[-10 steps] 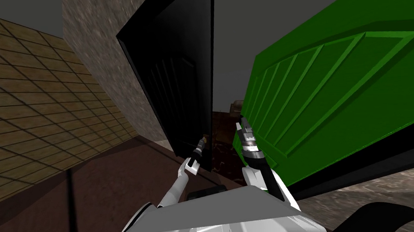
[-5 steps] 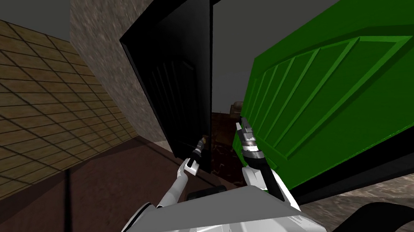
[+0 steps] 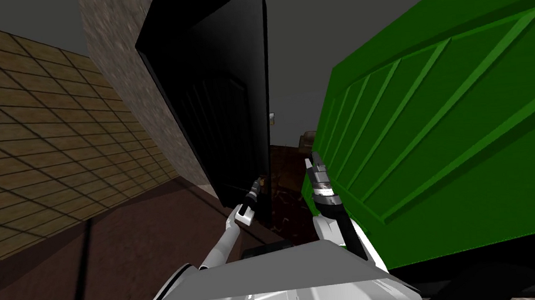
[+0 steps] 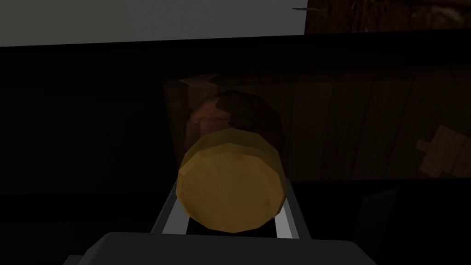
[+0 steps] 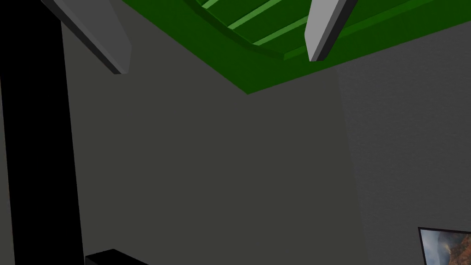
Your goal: Push the door open
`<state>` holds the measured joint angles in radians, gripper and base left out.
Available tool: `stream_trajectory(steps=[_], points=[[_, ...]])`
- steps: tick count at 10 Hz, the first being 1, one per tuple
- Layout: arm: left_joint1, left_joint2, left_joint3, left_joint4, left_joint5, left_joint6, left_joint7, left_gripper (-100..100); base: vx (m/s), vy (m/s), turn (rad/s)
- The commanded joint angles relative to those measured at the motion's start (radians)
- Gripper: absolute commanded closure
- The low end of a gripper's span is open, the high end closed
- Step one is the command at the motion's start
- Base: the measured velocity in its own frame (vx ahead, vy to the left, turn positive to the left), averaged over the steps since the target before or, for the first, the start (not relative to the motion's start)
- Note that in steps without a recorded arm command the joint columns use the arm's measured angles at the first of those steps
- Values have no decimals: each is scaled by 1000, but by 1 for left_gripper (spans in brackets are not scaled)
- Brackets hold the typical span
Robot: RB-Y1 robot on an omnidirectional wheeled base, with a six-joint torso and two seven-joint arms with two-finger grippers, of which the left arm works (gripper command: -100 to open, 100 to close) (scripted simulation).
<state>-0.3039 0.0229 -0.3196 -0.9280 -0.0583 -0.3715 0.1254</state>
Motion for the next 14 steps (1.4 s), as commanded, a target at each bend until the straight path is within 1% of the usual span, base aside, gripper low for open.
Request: stream_trajectory(steps=[1, 2, 3, 6, 8, 10, 11, 12, 14], points=[[-4, 16, 32, -5, 5, 1, -11, 100, 179, -176, 96], [-5, 18, 41, -4, 6, 1, -15, 100, 142, -131, 96], [-3, 26, 28, -6, 8, 3, -4, -100, -59, -20, 48], [0, 28, 22, -11, 10, 5, 1, -100, -195, 49, 0], [4, 19, 14, -18, 14, 7, 9, -100, -227, 48, 20], [8, -1, 8, -24, 16, 9, 15, -100, -203, 47, 14], [6, 8, 9, -21, 16, 8, 15, -100, -92, 24, -3], [5, 19, 13, -18, 17, 5, 14, -100, 96, -31, -34], [3, 24, 17, -15, 17, 2, 12, -100, 174, -110, -11]])
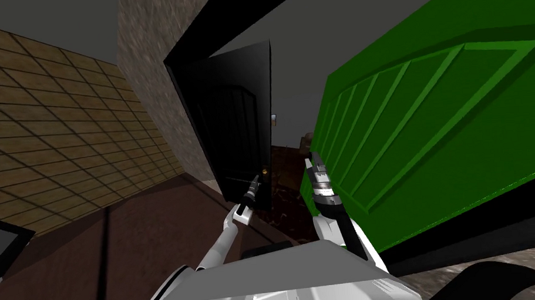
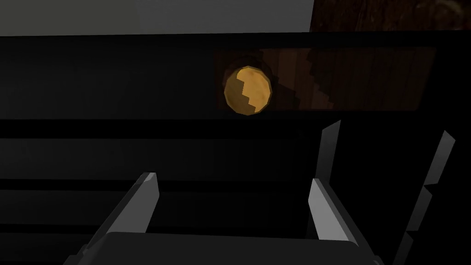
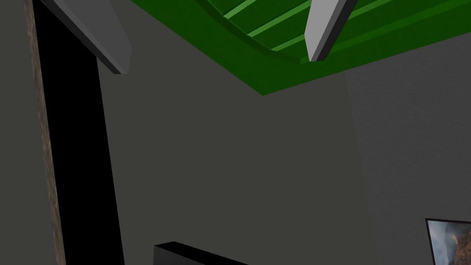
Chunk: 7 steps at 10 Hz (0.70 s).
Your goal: Push the door open
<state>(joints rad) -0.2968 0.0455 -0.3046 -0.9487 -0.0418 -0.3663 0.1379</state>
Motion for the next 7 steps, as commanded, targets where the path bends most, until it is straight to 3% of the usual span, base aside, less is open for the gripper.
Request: stream_trajectory(steps=[1, 4, 6, 7], points=[[-5, 3, 5, 8, 1, -5, -3, -100, 187, -88, -20], [-8, -3, 14, 14, 1, -11, -8, -100, 192, -103, -23], [-10, -17, 20, 18, 1, -15, -12, -100, 182, -95, -23], [-9, -12, 18, 18, 1, -14, -10, -100, 83, -41, 2]])
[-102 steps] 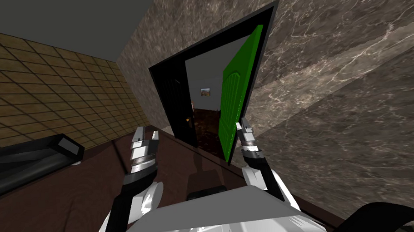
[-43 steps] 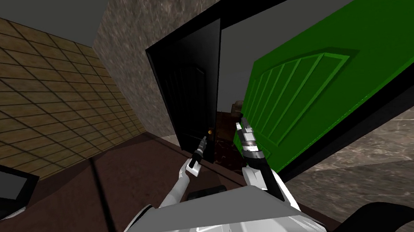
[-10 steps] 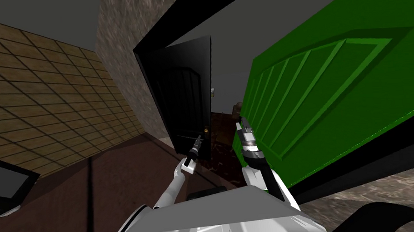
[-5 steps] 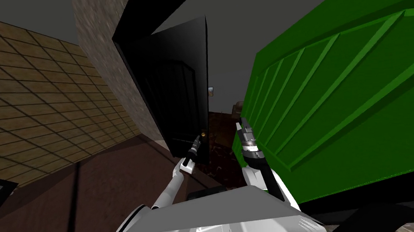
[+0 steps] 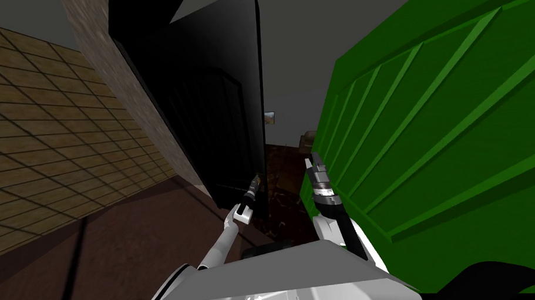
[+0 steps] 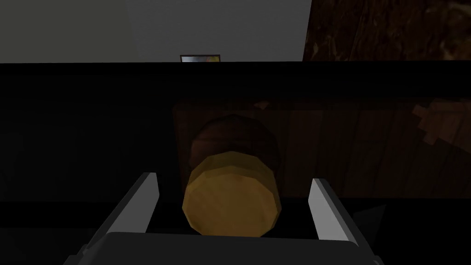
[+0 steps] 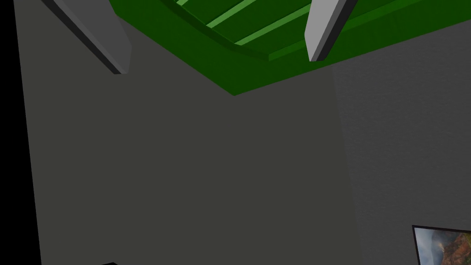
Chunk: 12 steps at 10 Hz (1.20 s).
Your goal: Push the door open
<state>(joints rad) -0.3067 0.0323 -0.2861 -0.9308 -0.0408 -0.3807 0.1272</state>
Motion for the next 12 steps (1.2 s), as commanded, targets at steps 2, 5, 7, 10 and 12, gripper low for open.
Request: stream_trajectory(steps=[2, 5, 7, 10, 12], points=[[0, 1, 0, 0, 0, 1, 0, 100, -19, 10, -3], [0, 1, 0, 0, 0, 1, 0, 100, -18, 8, 0], [2, 19, 12, 3, 17, 2, -23, 100, 47, -27, 29], [0, 36, 31, 6, 44, 2, -56, 100, 170, -62, 108], [-9, 35, 26, 20, 45, -3, -48, -100, 42, 7, 34]])
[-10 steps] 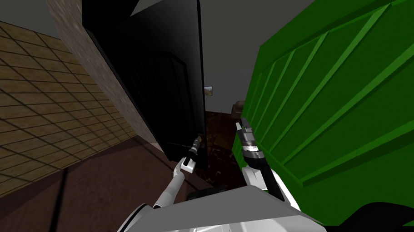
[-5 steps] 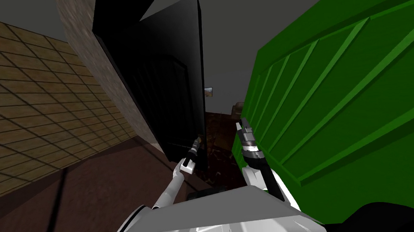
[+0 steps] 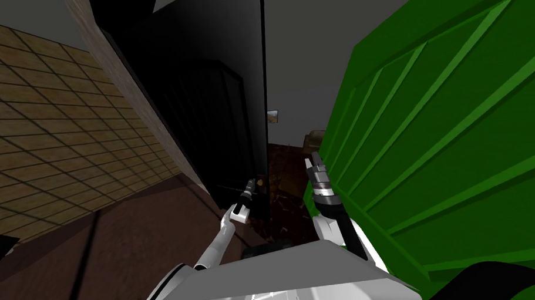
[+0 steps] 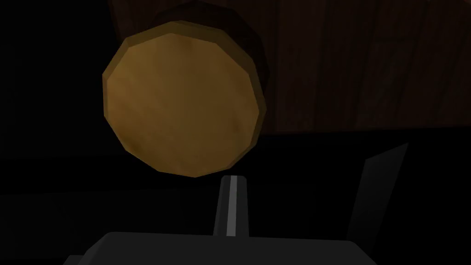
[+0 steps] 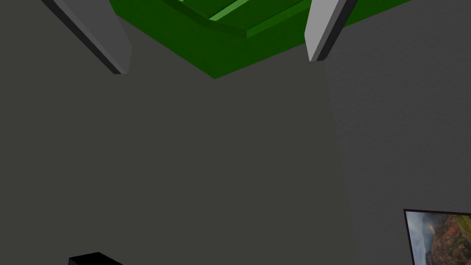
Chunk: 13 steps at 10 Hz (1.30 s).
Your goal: Push the door open
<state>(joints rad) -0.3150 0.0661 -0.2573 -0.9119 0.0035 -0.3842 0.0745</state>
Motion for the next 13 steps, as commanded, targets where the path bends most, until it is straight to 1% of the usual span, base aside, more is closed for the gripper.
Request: stream_trajectory(steps=[1, 3, 5, 8, 9, 10, 13], points=[[0, 1, -4, 0, 2, 1, 6, -100, -185, 29, 8], [2, 0, -9, -6, 4, 5, 11, -100, -203, 29, 11], [4, -9, -17, -14, 8, 10, 19, -100, -263, 13, 12], [7, -38, -27, -24, 14, 17, 30, -100, -225, 30, 16], [8, -30, -26, -22, 13, 14, 29, -100, -89, 16, -3], [7, -21, -22, -18, 13, 10, 27, -100, 86, -49, -37], [5, -15, -16, -13, 13, 4, 24, -100, 173, -58, -15]])
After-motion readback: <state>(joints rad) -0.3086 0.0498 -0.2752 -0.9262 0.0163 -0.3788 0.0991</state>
